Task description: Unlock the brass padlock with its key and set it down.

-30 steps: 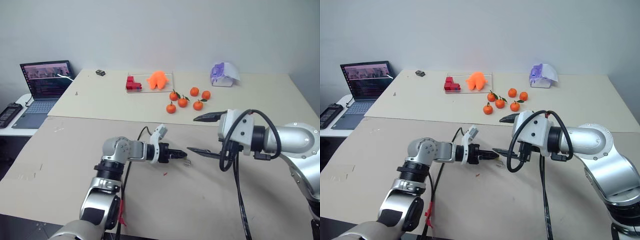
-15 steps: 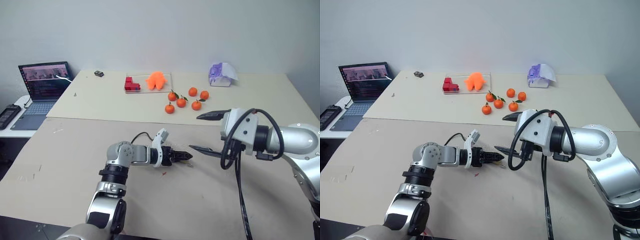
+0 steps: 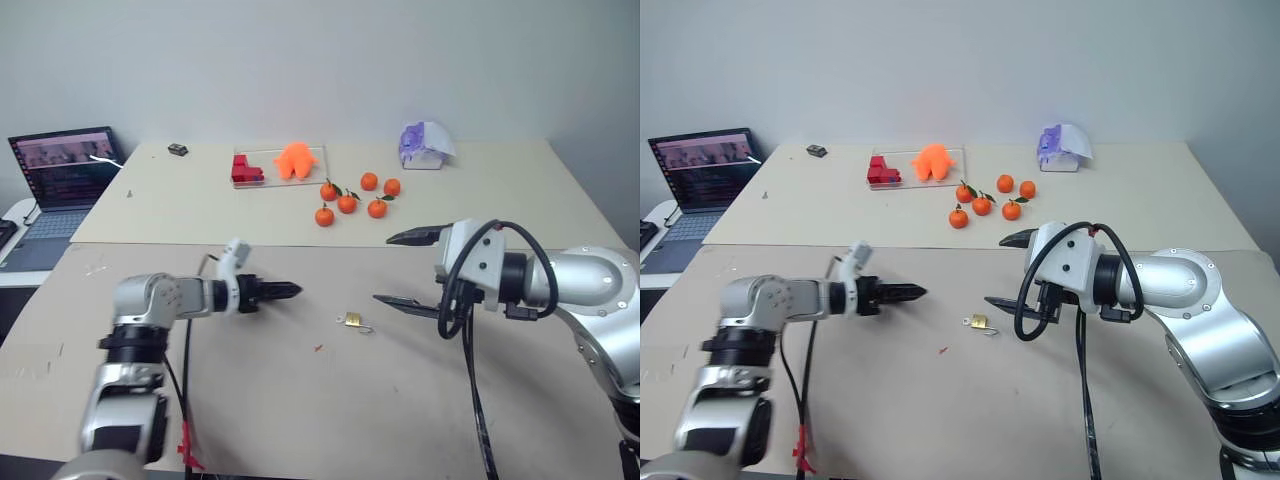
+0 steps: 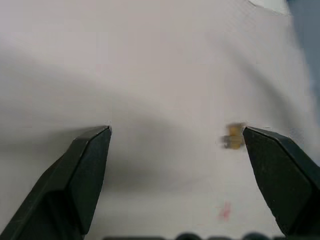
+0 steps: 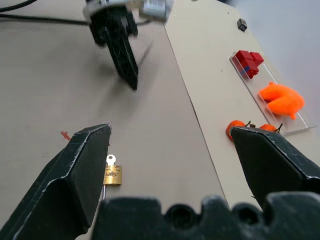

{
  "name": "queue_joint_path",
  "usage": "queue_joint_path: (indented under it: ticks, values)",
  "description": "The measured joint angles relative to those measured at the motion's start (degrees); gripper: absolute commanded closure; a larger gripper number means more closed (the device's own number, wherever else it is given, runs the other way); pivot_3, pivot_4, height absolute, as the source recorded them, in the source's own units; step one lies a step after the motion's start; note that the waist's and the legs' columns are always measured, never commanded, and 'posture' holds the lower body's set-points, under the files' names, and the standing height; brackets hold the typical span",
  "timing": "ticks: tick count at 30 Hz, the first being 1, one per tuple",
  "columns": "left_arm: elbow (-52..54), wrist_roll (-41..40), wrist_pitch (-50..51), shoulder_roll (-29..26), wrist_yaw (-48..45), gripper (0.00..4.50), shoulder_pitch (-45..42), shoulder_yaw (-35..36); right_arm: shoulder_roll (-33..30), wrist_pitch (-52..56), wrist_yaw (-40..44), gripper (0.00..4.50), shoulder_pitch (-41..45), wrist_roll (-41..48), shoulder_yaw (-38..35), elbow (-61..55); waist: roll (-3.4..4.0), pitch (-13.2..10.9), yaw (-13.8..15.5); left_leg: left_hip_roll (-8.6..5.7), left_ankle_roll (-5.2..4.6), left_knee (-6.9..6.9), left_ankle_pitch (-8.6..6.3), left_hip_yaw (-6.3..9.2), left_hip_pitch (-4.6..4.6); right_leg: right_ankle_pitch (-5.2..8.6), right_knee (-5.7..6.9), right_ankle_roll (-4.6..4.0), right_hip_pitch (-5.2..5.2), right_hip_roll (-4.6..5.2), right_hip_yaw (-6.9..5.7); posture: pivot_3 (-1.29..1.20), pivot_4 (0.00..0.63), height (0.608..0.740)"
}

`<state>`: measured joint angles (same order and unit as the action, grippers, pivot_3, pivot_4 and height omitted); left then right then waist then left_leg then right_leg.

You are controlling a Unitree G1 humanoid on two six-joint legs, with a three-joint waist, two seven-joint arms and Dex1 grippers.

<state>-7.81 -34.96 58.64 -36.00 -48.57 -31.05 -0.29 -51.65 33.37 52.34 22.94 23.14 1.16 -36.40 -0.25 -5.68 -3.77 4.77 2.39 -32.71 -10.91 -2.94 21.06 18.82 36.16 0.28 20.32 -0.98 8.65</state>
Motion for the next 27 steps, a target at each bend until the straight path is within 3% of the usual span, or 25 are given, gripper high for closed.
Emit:
queue_joint_path:
  ticks: [4,11,17,27]
  values:
    - [8.66,1.45,-14.25,-2.01,-10.79,0.01,4.13,-1.66,0.35,4.95,2.23,0.00,-3.07,8.06,-3.20,0.40,-0.02,-0.01,1.87,-0.03,-0.30,-0.06,-0.18,-0.15,0.10,0.01,-0.12,0.01,-0.08,0.22,-0.11,0.00,0.150,0.723]
    - [11.39,7.33,-31.41,-4.41,-12.77,0.01,5.76,1.36,-0.41,10.96,2.19,0.00,-4.84,16.81,-10.22,3.92,-0.04,-0.03,2.14,-0.05,-0.74,-0.09,-0.44,-0.16,0.11,0.01,-0.11,0.02,-0.10,0.17,-0.04,0.00,0.150,0.723]
    - [16.11,12.49,-33.86,-5.16,-9.23,0.01,6.30,0.37,0.43,11.92,-0.44,0.00,-6.27,18.60,-12.67,6.42,-0.05,-0.03,2.01,-0.04,-0.75,-0.16,-0.44,-0.14,0.13,0.02,-0.10,0.03,-0.11,0.16,-0.05,0.00,0.150,0.723]
    - [18.21,13.49,-35.44,-2.99,-7.70,0.01,5.88,-0.80,0.43,10.31,-2.44,0.00,-8.33,14.60,-12.00,6.62,-0.04,-0.02,1.49,-0.03,-0.76,-0.17,-0.44,-0.13,0.12,0.02,-0.06,0.04,-0.14,0.12,-0.05,0.00,0.150,0.723]
